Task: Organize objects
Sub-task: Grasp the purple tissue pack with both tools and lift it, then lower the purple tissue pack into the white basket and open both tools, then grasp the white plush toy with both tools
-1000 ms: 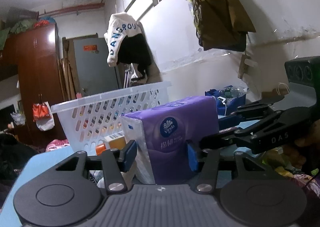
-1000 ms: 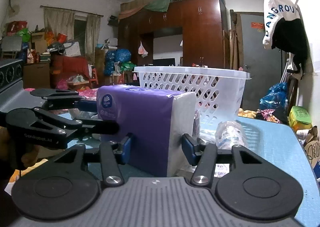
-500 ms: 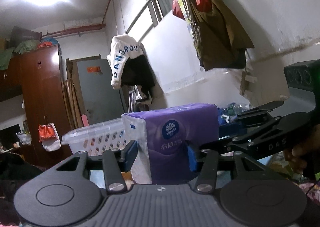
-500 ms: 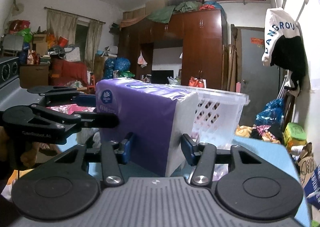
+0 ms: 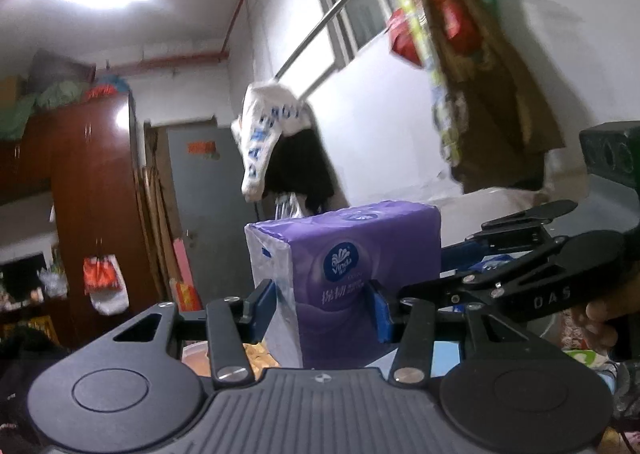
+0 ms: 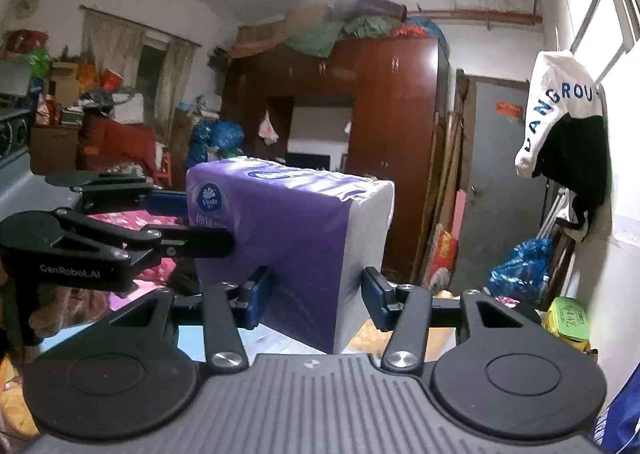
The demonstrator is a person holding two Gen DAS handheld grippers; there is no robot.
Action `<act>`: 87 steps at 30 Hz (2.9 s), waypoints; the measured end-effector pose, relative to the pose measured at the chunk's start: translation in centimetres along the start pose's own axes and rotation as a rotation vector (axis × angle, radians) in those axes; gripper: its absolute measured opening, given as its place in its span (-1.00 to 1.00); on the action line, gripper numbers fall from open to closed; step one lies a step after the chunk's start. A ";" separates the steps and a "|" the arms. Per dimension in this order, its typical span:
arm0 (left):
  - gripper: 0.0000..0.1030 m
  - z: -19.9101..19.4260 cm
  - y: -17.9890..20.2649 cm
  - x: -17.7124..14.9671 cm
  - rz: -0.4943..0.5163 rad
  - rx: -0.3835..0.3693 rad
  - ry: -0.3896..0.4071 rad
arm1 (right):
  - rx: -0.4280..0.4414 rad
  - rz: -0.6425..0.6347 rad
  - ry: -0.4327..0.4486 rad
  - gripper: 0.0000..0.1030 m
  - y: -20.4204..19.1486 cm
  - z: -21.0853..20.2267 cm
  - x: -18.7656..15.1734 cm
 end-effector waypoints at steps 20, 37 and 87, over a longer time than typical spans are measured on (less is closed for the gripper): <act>0.02 16.0 -7.2 -4.3 -0.226 -0.059 -0.469 | -0.025 0.159 -0.447 0.05 3.5 13.9 -3.3; 1.00 0.8 -3.6 -7.2 -0.227 -0.054 -0.137 | -0.075 0.264 -0.029 1.00 1.8 -4.4 -10.3; -0.65 -7.7 -1.5 -19.2 -0.304 0.113 -0.148 | 0.161 0.212 -0.040 -0.68 -13.4 -0.4 -14.4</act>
Point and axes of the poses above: each gripper's, at about its wrist camera, not at the fingertips, and z roughly the way its jaws point, y to its right, x to its top, the point moved 4 cm from there along z, roughly the way its jaws point, and after that the axes turned 10 degrees about -y, right-handed, at the moved point
